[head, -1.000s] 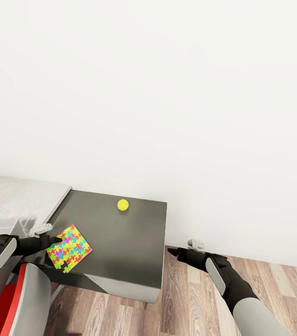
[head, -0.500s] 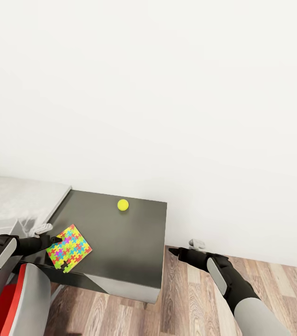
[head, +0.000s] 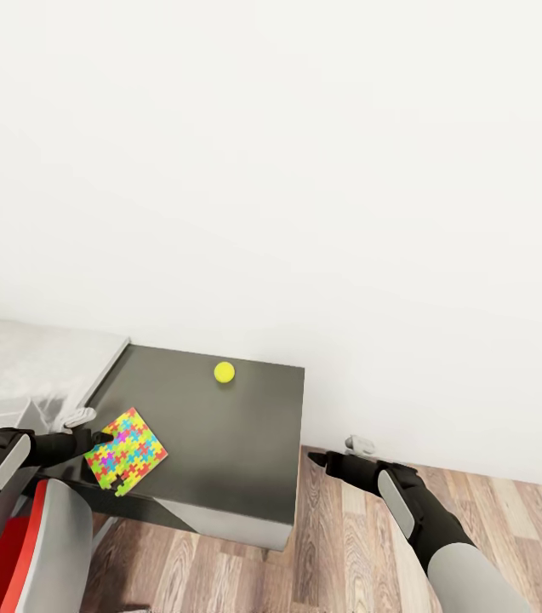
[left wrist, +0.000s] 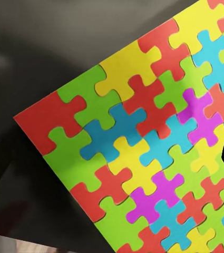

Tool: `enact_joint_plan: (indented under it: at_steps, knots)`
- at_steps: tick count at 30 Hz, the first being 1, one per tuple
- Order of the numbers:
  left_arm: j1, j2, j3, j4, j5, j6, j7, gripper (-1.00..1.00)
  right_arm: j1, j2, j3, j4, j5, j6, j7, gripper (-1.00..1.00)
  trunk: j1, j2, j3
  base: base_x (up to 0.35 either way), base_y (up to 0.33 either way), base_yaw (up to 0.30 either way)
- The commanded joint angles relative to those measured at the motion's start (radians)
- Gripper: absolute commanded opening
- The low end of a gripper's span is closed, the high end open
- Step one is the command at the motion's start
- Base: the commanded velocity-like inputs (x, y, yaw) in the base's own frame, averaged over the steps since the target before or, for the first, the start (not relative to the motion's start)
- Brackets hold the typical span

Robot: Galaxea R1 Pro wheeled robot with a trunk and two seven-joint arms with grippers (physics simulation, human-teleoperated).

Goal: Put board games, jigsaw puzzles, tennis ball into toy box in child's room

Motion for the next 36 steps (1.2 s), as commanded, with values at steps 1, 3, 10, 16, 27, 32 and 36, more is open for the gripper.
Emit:
enact_joint_plan:
  at_steps: [1, 3, 10, 16, 27, 32, 36]
  knots:
    - [-0.001, 0.000, 0.004, -0.001, 0.001, 0.007, -0.002, 1.00, -0.001, -0.001, 0.001, -0.001, -0.006, 0.006, 0.000, 1.00, 0.000, -0.002, -0.003, 0.000, 0.000, 0.000]
    - [-0.001, 0.000, 0.004, -0.001, 0.002, 0.007, -0.002, 1.00, -0.001, -0.001, 0.000, -0.001, -0.006, 0.007, 0.000, 1.00, 0.000, -0.002, -0.006, 0.000, 0.000, 0.000]
    - [-0.001, -0.001, 0.004, -0.001, 0.002, 0.007, -0.002, 1.00, -0.001, -0.003, -0.002, -0.001, -0.007, 0.006, 0.000, 1.00, 0.000, -0.002, -0.009, 0.000, 0.000, 0.000]
    - [-0.001, -0.001, 0.004, -0.001, 0.002, 0.007, -0.002, 1.00, -0.001, -0.004, -0.002, -0.001, -0.007, 0.006, 0.000, 1.00, 0.000, -0.002, -0.010, 0.000, 0.000, 0.000]
    - [-0.001, -0.001, 0.004, -0.001, 0.002, 0.007, -0.002, 1.00, -0.001, -0.003, -0.002, -0.001, -0.007, 0.005, 0.000, 1.00, 0.000, -0.002, -0.010, 0.000, 0.000, 0.000]
    - [-0.001, -0.001, 0.004, -0.001, 0.002, 0.007, -0.002, 1.00, -0.001, -0.002, -0.002, -0.001, -0.007, 0.005, 0.000, 1.00, 0.000, -0.002, -0.010, 0.000, 0.000, 0.000]
    - [-0.001, -0.001, 0.004, -0.001, 0.002, 0.007, -0.002, 1.00, -0.001, -0.001, -0.002, -0.001, -0.007, 0.005, 0.000, 1.00, 0.000, -0.002, -0.010, 0.000, 0.000, 0.000]
